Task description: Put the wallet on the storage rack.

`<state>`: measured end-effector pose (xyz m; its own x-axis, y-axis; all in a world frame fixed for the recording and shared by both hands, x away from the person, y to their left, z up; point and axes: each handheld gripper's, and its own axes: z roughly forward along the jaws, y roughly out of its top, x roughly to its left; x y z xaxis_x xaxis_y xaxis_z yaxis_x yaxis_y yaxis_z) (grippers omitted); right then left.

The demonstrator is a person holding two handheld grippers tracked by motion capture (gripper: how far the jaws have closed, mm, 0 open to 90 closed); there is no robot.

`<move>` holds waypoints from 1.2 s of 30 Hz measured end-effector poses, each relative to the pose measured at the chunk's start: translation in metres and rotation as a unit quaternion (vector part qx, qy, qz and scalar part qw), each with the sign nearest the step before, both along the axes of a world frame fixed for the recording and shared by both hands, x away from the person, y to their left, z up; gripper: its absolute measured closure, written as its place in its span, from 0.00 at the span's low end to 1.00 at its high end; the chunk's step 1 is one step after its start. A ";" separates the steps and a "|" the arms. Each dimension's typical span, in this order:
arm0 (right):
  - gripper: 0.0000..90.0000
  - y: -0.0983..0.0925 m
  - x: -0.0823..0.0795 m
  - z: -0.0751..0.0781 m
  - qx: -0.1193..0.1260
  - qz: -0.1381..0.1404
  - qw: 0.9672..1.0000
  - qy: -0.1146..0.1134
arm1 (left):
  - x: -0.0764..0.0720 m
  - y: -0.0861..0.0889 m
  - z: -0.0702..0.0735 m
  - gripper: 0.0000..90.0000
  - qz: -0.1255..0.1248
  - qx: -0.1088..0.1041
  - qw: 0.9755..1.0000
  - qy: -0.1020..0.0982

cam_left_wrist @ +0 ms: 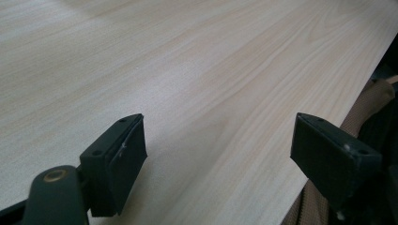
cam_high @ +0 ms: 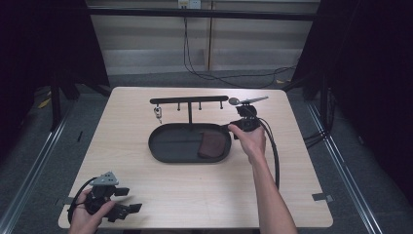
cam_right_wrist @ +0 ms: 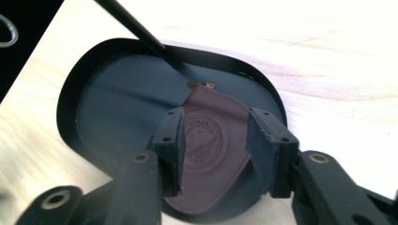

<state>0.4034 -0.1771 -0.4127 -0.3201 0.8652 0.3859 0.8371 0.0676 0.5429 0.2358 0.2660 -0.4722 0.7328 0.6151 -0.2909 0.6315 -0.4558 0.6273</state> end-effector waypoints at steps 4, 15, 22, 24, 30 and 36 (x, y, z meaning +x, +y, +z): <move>0.53 -0.004 -0.007 0.005 0.000 0.003 1.000 -0.014 | 0.000 0.000 0.000 0.20 0.003 0.000 1.000 -0.001; 0.42 -0.011 -0.033 0.018 -0.007 0.019 0.998 -0.058 | 0.001 0.001 0.000 0.20 0.007 -0.002 1.000 -0.001; 0.36 -0.027 -0.050 0.009 0.002 0.018 0.998 -0.063 | 0.001 0.001 0.000 0.20 0.014 -0.007 1.000 -0.003; 0.34 -0.032 -0.056 0.008 0.006 0.013 0.998 -0.066 | 0.001 0.002 0.000 0.20 0.016 -0.008 1.000 -0.001; 0.31 -0.042 -0.074 0.007 0.011 0.008 0.997 -0.075 | 0.001 0.002 0.000 0.20 0.023 -0.010 1.000 -0.003; 0.31 -0.051 -0.096 0.004 0.014 0.001 0.996 -0.091 | 0.000 0.003 0.001 0.20 0.027 -0.013 0.999 -0.010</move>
<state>0.3073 -0.2283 -0.4090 -0.3893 0.8536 0.3462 0.7249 0.0520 0.6869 0.2361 0.2686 -0.4713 0.7042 0.6464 -0.2938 0.6424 -0.4038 0.6513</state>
